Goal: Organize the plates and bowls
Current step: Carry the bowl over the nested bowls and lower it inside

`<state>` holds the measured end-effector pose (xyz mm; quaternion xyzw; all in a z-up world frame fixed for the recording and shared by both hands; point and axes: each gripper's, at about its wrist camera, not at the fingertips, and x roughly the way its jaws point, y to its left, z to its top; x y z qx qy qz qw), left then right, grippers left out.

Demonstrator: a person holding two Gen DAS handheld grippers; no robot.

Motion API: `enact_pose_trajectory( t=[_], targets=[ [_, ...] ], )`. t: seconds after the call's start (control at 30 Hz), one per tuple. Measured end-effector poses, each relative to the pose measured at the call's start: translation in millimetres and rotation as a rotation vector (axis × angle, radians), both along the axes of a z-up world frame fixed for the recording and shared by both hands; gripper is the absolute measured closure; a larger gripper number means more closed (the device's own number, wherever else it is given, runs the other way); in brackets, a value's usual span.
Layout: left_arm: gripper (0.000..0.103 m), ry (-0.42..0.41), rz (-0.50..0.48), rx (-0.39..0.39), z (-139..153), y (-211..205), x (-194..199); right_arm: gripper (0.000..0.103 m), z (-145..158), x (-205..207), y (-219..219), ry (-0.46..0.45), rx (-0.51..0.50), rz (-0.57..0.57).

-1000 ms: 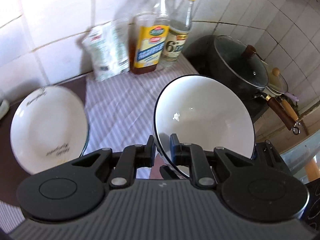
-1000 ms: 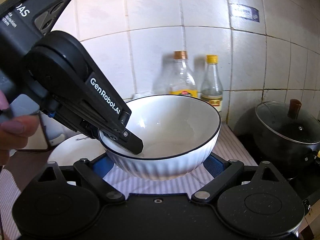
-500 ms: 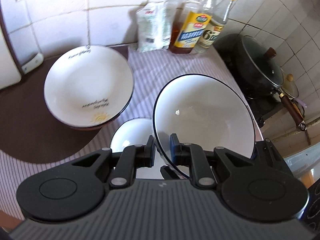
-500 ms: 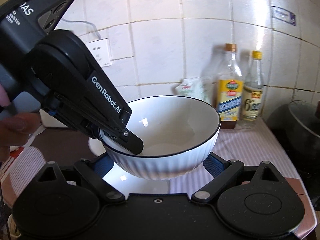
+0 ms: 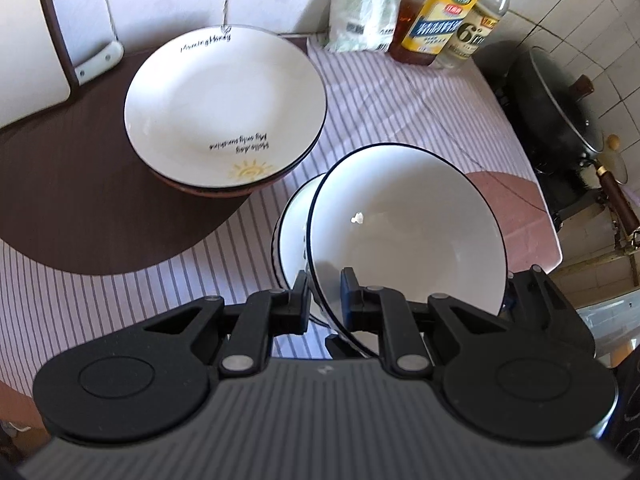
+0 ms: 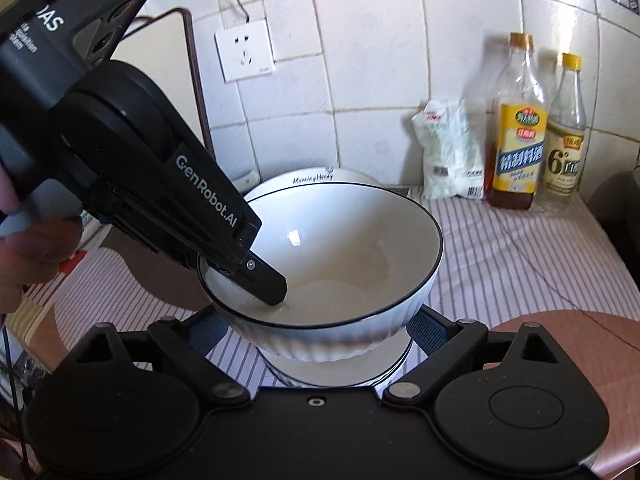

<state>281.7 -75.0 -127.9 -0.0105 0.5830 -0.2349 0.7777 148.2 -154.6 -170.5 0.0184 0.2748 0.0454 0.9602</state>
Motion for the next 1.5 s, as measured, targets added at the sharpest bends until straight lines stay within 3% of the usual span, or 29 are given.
enact_pose_trajectory(
  t=[0.13, 0.3, 0.47, 0.97, 1.33, 1.5],
  targets=[
    [0.090, 0.022, 0.008, 0.009, -7.3, 1.0, 1.9, 0.005, -5.5, 2.4, 1.8, 0.028, -0.026, 0.005],
    [0.090, 0.016, 0.002, 0.030, -8.6, -7.0, 3.5, 0.005, -8.8, 6.3, 10.9, 0.051, -0.142, -0.020],
    [0.089, 0.018, -0.010, 0.053, -12.7, -13.3, 4.0, 0.006, -10.0, 9.2, 2.7, 0.063, -0.090, -0.044],
    [0.089, -0.031, -0.033, 0.171, -19.1, -33.4, -1.5, 0.006, -21.7, 15.6, -0.8, 0.111, -0.076, -0.062],
    [0.087, -0.028, -0.018, 0.185, -21.7, -34.0, 2.7, 0.002, -22.5, 25.3, 1.6, 0.109, -0.165, -0.030],
    [0.083, -0.042, -0.023, 0.208, -17.3, -37.9, 1.5, 0.002, -22.2, 27.3, -3.7, 0.111, -0.111, -0.026]
  ],
)
